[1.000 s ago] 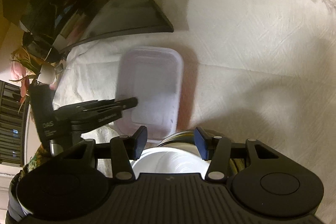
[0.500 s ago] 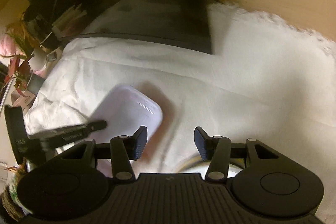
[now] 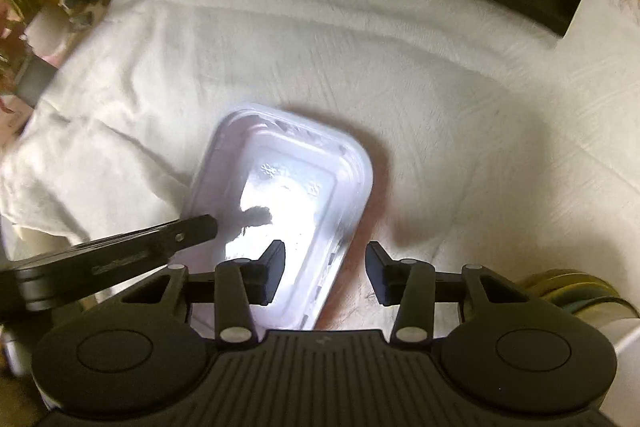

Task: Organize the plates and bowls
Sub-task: 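Lift the lavender container with both grippers and carry it over the bowl stack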

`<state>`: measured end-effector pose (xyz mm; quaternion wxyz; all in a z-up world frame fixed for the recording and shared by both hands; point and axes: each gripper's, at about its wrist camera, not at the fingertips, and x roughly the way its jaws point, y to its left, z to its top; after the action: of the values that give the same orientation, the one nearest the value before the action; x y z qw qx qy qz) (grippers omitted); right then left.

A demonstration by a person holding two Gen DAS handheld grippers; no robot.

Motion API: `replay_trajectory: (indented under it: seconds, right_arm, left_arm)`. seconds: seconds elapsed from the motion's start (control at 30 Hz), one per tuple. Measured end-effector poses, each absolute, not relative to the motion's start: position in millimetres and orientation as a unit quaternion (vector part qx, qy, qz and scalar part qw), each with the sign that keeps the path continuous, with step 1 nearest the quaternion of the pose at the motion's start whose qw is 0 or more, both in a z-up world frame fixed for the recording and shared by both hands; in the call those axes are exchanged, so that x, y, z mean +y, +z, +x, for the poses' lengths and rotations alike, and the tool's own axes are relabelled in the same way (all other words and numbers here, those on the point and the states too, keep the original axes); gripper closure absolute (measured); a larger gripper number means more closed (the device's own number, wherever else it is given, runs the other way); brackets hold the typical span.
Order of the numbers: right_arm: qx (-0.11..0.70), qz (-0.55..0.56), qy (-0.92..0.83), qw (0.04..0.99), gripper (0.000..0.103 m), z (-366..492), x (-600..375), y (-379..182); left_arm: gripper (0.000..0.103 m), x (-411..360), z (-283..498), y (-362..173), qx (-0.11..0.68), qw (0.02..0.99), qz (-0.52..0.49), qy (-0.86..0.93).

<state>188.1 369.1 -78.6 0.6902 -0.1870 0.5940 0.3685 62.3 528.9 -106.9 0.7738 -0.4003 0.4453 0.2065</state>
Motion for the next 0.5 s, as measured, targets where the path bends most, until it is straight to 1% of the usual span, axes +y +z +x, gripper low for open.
replay_trajectory:
  seconds: [0.03,0.07,0.17,0.27,0.5]
  right_arm:
    - [0.607,-0.181,0.37,0.68,0.069,187.9,369.0,-84.8]
    - [0.617,-0.175,0.368,0.673,0.07,187.7,367.0,-88.9]
    - [0.618,-0.158,0.38,0.67,0.075,186.4,356.4,-86.4]
    - [0.619,-0.126,0.396,0.666,0.075,186.8,336.1,-72.7]
    - [0.549,-0.052,0.423,0.719,0.075,184.3,269.6,1.9]
  left_arm:
    - [0.087,527.0,62.1,-105.7,0.449,0.774,-0.394,0.21]
    - [0.087,525.1,61.6,-103.3,0.45,0.775,-0.39,0.212]
    - [0.087,516.9,57.7,-88.2,0.448,0.785,-0.371,0.213]
    - [0.086,504.7,54.6,-59.2,0.426,0.807,-0.356,0.201]
    - [0.085,470.9,70.9,13.3,0.377,0.849,-0.34,0.148]
